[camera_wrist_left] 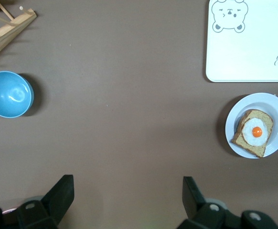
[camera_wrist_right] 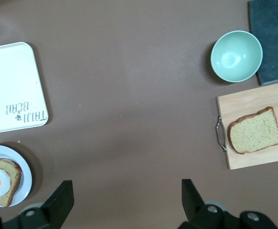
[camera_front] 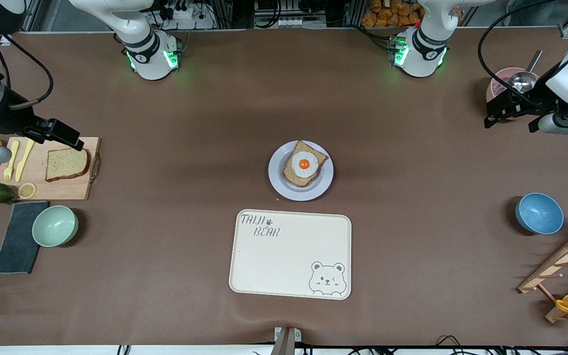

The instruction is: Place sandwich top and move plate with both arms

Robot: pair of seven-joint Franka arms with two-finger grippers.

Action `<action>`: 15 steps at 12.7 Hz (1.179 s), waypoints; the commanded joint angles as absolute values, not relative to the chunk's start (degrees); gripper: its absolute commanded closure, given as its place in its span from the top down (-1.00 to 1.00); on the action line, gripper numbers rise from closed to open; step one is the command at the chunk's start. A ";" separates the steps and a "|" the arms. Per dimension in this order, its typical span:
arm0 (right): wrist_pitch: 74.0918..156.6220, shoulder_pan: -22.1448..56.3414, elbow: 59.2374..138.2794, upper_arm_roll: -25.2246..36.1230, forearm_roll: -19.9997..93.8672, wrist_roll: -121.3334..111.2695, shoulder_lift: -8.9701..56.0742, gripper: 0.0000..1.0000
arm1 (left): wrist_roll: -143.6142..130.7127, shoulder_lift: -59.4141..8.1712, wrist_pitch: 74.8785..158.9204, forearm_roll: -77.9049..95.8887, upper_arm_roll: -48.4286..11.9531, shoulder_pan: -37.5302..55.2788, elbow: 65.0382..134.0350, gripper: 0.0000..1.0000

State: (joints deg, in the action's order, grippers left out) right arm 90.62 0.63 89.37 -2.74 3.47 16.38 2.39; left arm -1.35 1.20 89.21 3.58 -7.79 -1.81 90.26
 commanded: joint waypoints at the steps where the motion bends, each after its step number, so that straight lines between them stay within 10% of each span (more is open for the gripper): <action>1: 90.79 -2.89 91.48 -2.99 2.55 11.09 2.37 1.00 | -0.79 0.79 88.42 4.65 -8.00 -2.11 90.96 1.00; 15: 109.59 -29.51 111.88 -2.81 6.40 -24.75 4.82 1.00 | -0.44 0.71 94.82 20.03 -8.26 -5.36 107.39 1.00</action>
